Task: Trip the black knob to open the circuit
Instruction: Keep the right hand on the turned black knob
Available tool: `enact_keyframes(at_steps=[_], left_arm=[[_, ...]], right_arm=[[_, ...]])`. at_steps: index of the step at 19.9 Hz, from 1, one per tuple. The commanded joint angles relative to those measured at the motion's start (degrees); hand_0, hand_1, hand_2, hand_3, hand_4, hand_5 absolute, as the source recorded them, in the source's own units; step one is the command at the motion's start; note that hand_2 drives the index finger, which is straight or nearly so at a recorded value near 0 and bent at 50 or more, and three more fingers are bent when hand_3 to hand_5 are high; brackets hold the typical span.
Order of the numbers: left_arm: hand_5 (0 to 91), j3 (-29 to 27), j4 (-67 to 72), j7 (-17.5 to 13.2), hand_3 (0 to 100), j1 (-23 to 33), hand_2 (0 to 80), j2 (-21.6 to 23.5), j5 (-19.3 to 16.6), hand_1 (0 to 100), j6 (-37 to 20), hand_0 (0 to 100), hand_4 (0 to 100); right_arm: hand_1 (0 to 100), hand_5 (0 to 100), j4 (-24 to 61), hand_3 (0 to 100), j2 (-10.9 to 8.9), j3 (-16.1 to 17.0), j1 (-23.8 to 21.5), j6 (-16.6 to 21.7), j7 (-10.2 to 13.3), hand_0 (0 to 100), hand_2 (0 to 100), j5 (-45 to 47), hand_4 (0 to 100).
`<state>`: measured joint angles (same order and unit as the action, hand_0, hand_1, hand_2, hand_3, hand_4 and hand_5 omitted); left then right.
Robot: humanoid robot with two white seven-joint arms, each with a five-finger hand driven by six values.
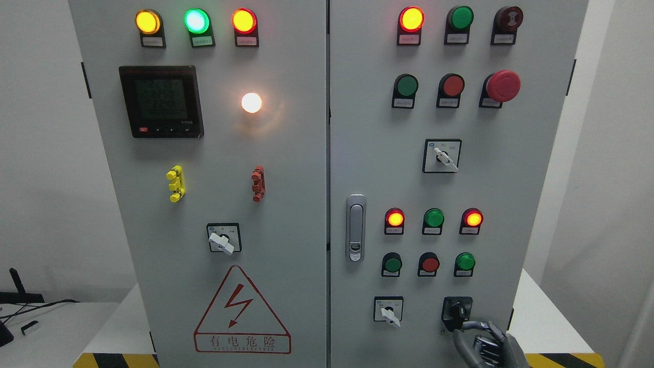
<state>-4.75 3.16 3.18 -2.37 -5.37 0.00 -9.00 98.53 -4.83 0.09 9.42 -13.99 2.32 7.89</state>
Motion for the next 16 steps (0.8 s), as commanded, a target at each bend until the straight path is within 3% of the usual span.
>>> enact_keyframes(at_steps=[1,16], left_arm=[[0.0,0.0,0.0,0.0,0,0.0,0.0,0.0,-1.8,39,0.0,12,0],[0.0,0.0,0.0,0.0,0,0.0,0.0,0.0,-1.8,39,0.0,12,0]], right_arm=[[70,94,0.3,100,0.61,-1.8,0.2,0.0,-0.1,34,46,0.0,100],[70,94,0.2,100,0.96,-2.9,0.4,-0.1,-0.2,36,45,0.4,100]])
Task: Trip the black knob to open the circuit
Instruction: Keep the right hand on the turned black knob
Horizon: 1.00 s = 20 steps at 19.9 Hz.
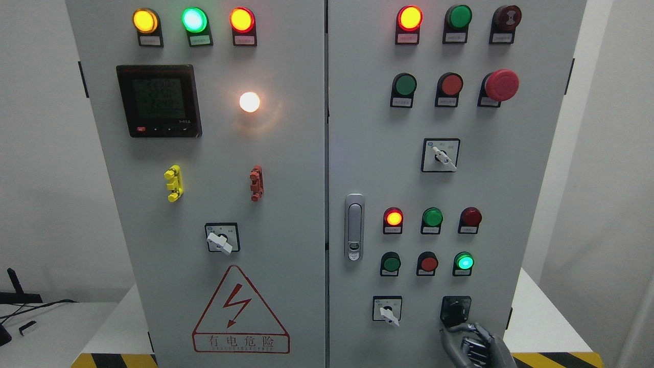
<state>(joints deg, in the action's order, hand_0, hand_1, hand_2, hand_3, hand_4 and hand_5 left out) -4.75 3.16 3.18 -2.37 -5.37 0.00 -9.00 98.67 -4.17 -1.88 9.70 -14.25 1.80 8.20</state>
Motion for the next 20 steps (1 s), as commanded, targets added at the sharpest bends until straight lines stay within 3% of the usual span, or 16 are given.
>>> enact_keyframes(at_steps=[1,20], left_arm=[[0.0,0.0,0.0,0.0,0,0.0,0.0,0.0,-1.8,39,0.0,12,0],[0.0,0.0,0.0,0.0,0,0.0,0.0,0.0,-1.8,39,0.0,12,0]], right_arm=[[70,94,0.0,100,0.3,-0.9,0.1,0.2,0.4,36,45,0.1,100],[70,94,-1.6,100,-0.75,0.1,-0.4,0.7,0.2,37,45,-0.3,100]])
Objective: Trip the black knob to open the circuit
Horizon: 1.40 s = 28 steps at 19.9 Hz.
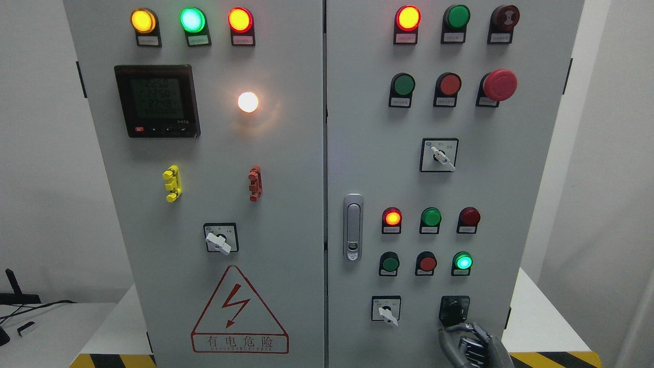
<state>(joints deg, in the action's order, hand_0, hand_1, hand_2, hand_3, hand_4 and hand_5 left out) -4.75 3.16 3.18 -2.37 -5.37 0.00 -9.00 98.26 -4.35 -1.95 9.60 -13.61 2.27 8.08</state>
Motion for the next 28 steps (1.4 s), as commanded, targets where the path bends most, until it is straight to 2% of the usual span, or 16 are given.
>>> enact_keyframes(at_steps=[1,18,28], left_arm=[[0.0,0.0,0.0,0.0,0,0.0,0.0,0.0,-1.8,39,0.0,12,0],[0.0,0.0,0.0,0.0,0,0.0,0.0,0.0,-1.8,39,0.0,12,0],[0.0,0.0,0.0,0.0,0,0.0,0.0,0.0,-1.8,39,0.0,12,0]], right_arm=[[70,94,-1.3,100,-0.58,0.4,-0.3,0.1,-0.2,37,45,-0.3,100],[70,94,-3.0,100,-1.37,5.4,-0.5,0.2,-0.9,37,45,-0.3,100],[70,94,-2.6,100,-2.42,6.1,-1.6,0.7,-0.9,38,45,-0.2,100]])
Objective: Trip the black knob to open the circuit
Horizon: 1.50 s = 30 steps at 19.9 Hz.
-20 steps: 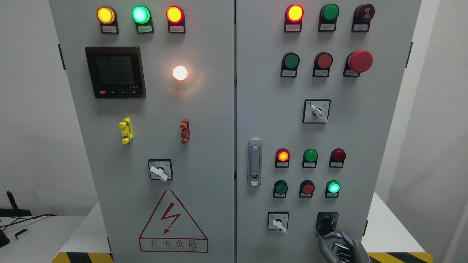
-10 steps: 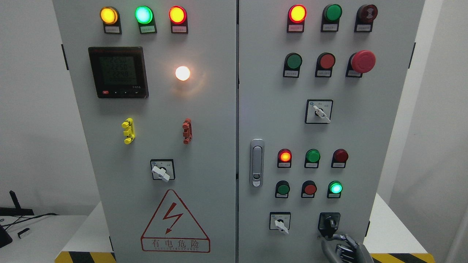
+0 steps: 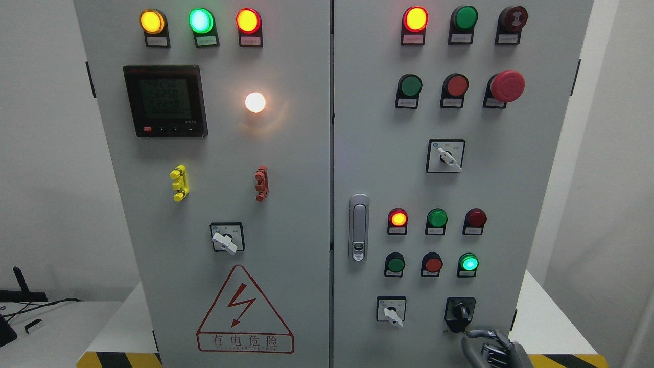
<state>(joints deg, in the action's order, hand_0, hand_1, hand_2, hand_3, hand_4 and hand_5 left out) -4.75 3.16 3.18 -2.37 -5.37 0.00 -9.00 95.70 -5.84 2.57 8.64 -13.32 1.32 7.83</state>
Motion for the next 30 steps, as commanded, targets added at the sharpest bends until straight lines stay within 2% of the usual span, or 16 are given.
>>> enact_keyframes(at_steps=[1,8,14,15,16,17,19,20,21,23,24,25,26,28,30], left_arm=[[0.0,0.0,0.0,0.0,0,0.0,0.0,0.0,-1.8,39,0.0,12,0],[0.0,0.0,0.0,0.0,0,0.0,0.0,0.0,-1.8,39,0.0,12,0],[0.0,0.0,0.0,0.0,0,0.0,0.0,0.0,-1.8,39,0.0,12,0],[0.0,0.0,0.0,0.0,0,0.0,0.0,-0.1,-1.8,39,0.0,12,0],[0.0,0.0,0.0,0.0,0,0.0,0.0,0.0,-1.8,39,0.0,12,0],[0.0,0.0,0.0,0.0,0,0.0,0.0,0.0,-1.8,39,0.0,12,0],[0.0,0.0,0.0,0.0,0,0.0,0.0,0.0,-1.8,39,0.0,12,0],[0.0,0.0,0.0,0.0,0,0.0,0.0,0.0,-1.8,39,0.0,12,0],[0.0,0.0,0.0,0.0,0,0.0,0.0,0.0,-1.8,39,0.0,12,0],[0.0,0.0,0.0,0.0,0,0.0,0.0,0.0,-1.8,39,0.0,12,0],[0.0,0.0,0.0,0.0,0,0.0,0.0,0.0,-1.8,39,0.0,12,0],[0.0,0.0,0.0,0.0,0,0.0,0.0,0.0,-1.8,39,0.0,12,0],[0.0,0.0,0.0,0.0,0,0.0,0.0,0.0,-1.8,39,0.0,12,0],[0.0,0.0,-0.1,0.0,0,0.0,0.0,0.0,-1.8,39,0.0,12,0],[0.0,0.0,0.0,0.0,0,0.0,0.0,0.0,-1.8,39,0.0,12,0]], right_arm=[[70,94,0.0,100,-1.02,1.6,-0.8,0.4,0.0,38,45,0.1,100],[70,93,0.2,100,-1.11,1.6,-1.1,0.5,0.0,39,46,0.3,100],[74,92,1.2,100,-1.02,2.2,-1.3,0.4,0.0,49,46,1.0,100],[72,92,1.6,100,-1.02,2.4,-1.6,0.4,0.0,52,47,1.3,100],[65,91,2.2,100,-1.02,2.9,-2.0,0.4,-0.1,53,49,1.8,100],[63,90,2.9,100,-1.02,3.1,-2.4,0.4,-0.1,52,49,2.6,100],[49,87,4.7,99,-1.37,3.7,-3.8,0.4,-0.1,48,51,4.1,92],[48,86,5.9,98,-1.89,4.2,-5.1,0.4,-0.2,46,51,4.9,91],[43,85,7.2,94,-2.33,4.5,-6.5,0.4,-0.2,42,50,6.0,88],[35,81,10.5,86,-3.39,5.4,-10.2,0.4,-1.8,36,50,8.6,81],[29,74,12.2,78,-3.74,6.1,-12.6,0.4,-2.8,30,47,9.9,73],[22,61,14.0,68,-4.0,6.9,-14.7,0.4,-3.6,25,42,11.3,61],[17,51,15.5,61,-4.36,8.0,-17.1,0.4,-4.5,21,38,12.8,53],[6,41,18.0,48,-4.8,10.1,-21.6,0.4,-6.5,5,29,15.2,41],[0,34,19.5,40,-4.89,11.7,-25.2,0.6,-8.0,0,24,16.0,35]])
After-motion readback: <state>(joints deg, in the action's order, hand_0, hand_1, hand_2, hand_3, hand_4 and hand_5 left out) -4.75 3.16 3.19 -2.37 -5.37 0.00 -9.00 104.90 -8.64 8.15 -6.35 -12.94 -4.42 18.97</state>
